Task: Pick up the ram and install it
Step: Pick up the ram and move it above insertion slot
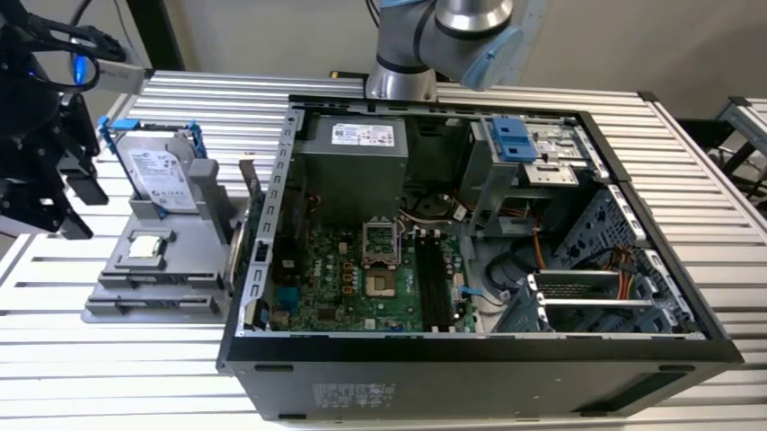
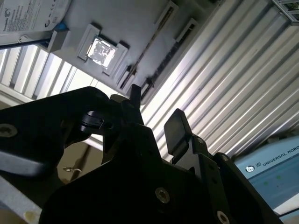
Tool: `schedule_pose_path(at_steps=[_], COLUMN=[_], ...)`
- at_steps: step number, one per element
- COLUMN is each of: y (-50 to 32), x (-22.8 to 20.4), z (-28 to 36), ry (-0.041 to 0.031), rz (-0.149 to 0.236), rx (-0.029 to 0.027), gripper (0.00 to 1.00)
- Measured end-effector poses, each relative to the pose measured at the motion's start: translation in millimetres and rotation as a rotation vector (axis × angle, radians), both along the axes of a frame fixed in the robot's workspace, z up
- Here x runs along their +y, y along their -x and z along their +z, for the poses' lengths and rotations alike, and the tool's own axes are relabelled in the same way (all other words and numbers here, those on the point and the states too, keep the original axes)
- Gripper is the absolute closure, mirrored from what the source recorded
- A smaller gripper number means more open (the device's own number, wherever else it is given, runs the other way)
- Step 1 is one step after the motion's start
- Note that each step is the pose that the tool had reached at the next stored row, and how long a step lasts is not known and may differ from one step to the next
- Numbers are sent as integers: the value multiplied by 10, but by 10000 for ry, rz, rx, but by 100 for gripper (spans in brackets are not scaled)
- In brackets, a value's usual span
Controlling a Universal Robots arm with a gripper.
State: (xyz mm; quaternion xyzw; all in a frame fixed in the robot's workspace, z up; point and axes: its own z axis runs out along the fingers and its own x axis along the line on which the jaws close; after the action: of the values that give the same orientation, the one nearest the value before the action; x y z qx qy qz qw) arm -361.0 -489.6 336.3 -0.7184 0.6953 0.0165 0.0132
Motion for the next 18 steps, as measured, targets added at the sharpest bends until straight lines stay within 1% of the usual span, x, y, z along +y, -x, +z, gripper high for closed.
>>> schedule_pose_path(at_steps=[9,18], y=[0,0], x=[0,0], z=[-110,-266], ry=[-1,0], rz=[0,0], rx=[-1,0], gripper=[100,100])
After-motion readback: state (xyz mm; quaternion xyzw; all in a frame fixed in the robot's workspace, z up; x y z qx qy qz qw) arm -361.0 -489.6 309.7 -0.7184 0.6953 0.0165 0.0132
